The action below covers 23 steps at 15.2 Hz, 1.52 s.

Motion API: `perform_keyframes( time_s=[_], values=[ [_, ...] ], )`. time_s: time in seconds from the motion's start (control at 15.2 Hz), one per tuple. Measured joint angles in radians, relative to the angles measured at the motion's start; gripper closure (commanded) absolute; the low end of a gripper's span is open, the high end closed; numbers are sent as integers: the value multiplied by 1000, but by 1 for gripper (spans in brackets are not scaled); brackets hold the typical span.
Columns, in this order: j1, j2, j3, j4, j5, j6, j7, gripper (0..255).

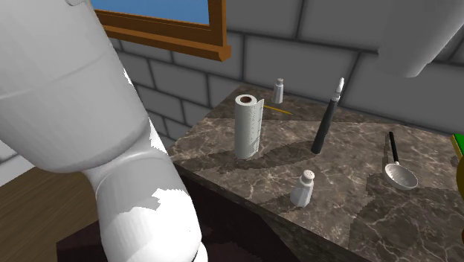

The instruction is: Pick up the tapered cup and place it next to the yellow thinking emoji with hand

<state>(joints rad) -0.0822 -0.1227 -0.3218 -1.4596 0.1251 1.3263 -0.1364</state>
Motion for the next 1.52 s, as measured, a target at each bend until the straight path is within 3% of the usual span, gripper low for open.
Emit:
perform_keyframes(
  time_s=[0.66,1.52],
  values=[
    [-161,281,-157,327,108,-113,-272,255],
    [-125,175,-143,21,49,100,-282,255]
  ],
)
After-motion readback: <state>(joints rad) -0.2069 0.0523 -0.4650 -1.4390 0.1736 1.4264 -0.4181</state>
